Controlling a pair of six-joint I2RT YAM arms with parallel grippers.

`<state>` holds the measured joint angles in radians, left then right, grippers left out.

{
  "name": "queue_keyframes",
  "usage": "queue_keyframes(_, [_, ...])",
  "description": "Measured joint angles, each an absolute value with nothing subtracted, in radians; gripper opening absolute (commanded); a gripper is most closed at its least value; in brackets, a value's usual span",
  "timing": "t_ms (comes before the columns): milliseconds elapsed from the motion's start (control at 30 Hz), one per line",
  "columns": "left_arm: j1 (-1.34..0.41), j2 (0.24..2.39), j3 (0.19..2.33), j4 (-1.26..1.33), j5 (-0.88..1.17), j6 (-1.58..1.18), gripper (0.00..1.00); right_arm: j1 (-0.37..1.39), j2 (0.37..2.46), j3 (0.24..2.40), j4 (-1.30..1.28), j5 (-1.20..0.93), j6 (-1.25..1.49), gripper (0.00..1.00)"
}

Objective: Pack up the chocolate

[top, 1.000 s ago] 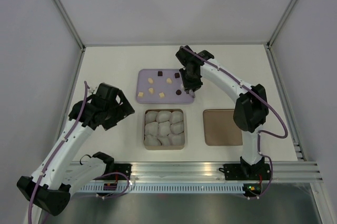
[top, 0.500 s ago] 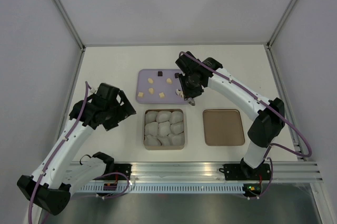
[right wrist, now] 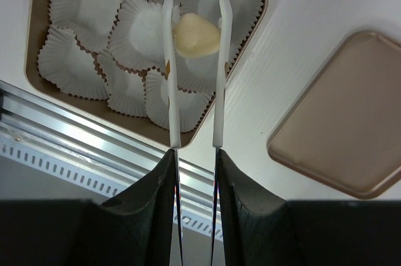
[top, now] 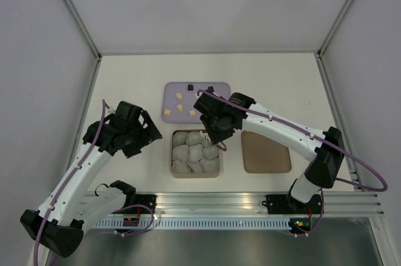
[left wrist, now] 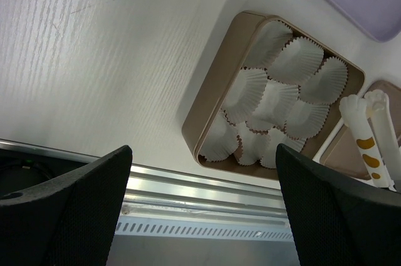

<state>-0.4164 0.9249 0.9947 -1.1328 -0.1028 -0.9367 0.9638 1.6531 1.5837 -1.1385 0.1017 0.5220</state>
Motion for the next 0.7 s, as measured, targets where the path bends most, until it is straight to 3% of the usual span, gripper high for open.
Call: queue_keyframes(700, [-0.416,0.836,0.972,-1.136,-0.102,-0.937,0.99,1.065,1.654,1.462,-1.045,0.271,0.617,0.24])
